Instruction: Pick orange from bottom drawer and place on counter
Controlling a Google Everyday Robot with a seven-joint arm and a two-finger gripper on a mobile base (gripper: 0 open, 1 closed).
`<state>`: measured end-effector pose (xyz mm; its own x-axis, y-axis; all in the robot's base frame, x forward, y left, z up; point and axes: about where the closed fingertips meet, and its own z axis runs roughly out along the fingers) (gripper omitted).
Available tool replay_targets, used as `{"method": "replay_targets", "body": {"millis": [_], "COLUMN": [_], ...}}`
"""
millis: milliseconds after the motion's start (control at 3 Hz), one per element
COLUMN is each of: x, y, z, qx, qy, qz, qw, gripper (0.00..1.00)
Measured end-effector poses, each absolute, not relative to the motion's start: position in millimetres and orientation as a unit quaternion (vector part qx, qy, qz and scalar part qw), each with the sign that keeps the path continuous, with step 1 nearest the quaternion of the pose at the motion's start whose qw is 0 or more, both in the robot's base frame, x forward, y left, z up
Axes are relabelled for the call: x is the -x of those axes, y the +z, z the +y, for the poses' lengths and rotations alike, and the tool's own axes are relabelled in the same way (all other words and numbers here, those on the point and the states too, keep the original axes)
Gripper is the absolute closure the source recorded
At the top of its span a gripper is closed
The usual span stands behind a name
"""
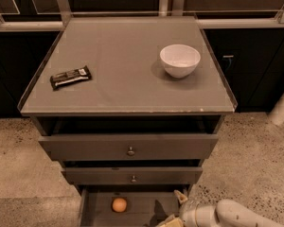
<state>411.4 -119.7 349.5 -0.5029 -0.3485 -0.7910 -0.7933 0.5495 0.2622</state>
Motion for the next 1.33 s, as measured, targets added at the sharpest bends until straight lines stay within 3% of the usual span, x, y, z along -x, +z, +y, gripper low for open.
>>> {"method": "replay_targets", "body": {"millis": [667,1333], "x": [-402.6,-420.3], "y": [330.5,286.9], "z": [-111.9,-54.0], "qx": [0.333,0.366], "qy": [0.317,0.344], "qz": [0.814,0.790], "qw": [0.356,0.352], "gripper": [0.00,0.00]}}
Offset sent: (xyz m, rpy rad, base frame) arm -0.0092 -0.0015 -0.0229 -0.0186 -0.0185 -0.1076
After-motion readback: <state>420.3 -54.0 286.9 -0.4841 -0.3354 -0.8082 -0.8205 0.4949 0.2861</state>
